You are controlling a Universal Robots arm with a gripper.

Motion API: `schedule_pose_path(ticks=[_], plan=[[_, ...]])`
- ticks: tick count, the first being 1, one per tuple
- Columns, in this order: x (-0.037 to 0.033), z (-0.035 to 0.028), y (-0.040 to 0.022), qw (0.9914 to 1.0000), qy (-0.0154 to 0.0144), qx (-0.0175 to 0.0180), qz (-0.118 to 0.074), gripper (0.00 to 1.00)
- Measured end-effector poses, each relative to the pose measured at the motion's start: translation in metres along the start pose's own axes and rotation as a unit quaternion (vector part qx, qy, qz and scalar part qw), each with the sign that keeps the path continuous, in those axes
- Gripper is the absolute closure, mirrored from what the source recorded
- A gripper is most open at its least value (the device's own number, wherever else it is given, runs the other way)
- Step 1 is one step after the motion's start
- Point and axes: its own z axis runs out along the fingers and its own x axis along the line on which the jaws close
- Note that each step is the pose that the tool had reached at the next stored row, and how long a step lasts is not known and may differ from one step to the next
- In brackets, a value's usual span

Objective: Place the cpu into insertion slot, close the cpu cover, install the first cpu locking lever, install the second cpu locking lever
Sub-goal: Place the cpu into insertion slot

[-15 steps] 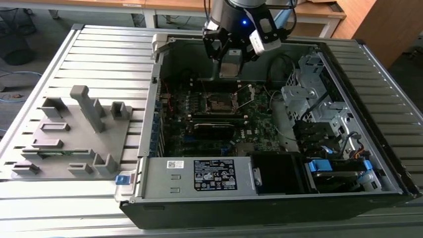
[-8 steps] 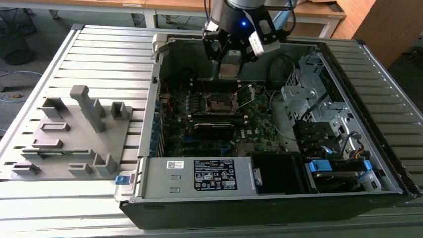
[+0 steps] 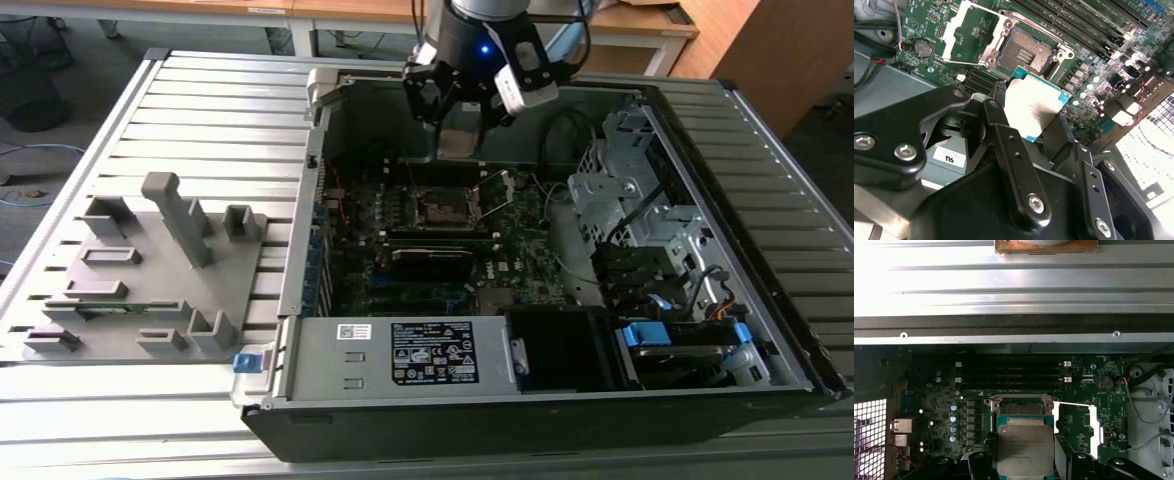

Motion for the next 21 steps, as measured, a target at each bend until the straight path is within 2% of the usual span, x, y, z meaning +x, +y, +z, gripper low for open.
schedule_pose_path(ticks=[7, 16, 21], plan=[[0.0012, 0.0049, -0.0005, 1.0, 0.0, 0.0001, 0.0, 0.46], [0.0013, 0.0051, -0.0005, 1.0, 0.0, 0.0002, 0.0, 0.46], [0.0013, 0.0053, -0.0005, 0.99991, -0.0012, -0.0001, 0.013, 0.46]])
